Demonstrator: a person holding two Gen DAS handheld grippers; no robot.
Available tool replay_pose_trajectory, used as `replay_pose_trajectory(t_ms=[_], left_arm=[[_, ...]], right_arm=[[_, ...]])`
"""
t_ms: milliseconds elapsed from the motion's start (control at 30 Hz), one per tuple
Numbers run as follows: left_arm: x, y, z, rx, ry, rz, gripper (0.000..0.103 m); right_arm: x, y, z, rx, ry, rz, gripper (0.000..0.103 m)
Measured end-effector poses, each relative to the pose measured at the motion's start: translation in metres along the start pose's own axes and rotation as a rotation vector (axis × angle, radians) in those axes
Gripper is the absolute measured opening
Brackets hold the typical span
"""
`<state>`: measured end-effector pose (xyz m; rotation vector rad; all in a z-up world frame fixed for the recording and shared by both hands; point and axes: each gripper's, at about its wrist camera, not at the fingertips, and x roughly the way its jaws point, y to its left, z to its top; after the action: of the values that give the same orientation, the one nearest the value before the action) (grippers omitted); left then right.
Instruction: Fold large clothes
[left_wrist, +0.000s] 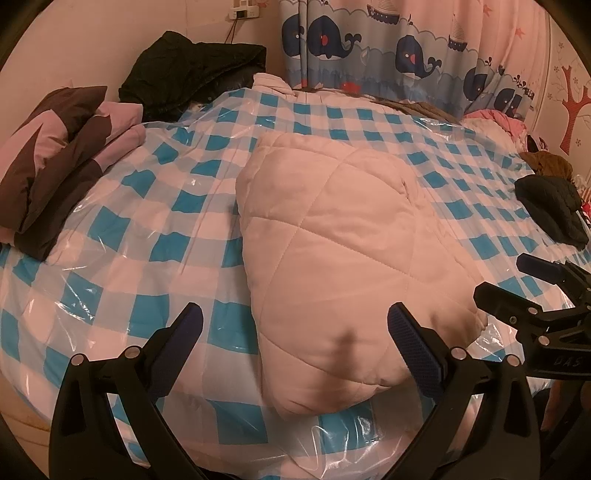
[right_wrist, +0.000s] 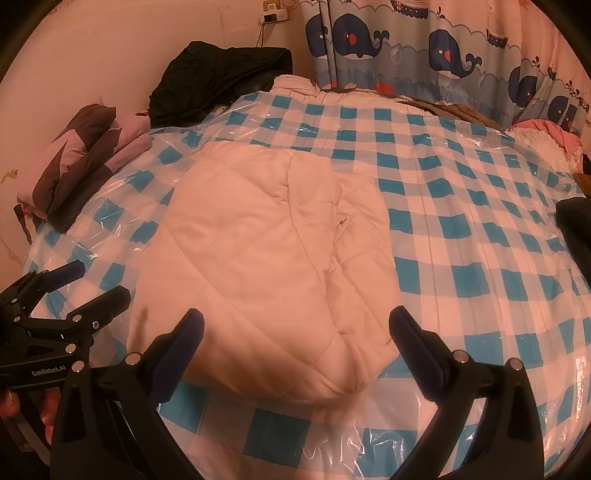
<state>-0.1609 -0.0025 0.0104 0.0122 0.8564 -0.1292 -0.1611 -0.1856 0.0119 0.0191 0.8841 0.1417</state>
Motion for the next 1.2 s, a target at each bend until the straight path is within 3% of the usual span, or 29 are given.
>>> replay_pose_trajectory(t_ms=[1200], left_arm=[[0.006, 0.0064, -0.0054, -0.012, 0.02, 0.003, 0.096]], right_arm=[[0.0024, 0.007, -0.0032, 0.003, 0.005, 0.001, 0.096]])
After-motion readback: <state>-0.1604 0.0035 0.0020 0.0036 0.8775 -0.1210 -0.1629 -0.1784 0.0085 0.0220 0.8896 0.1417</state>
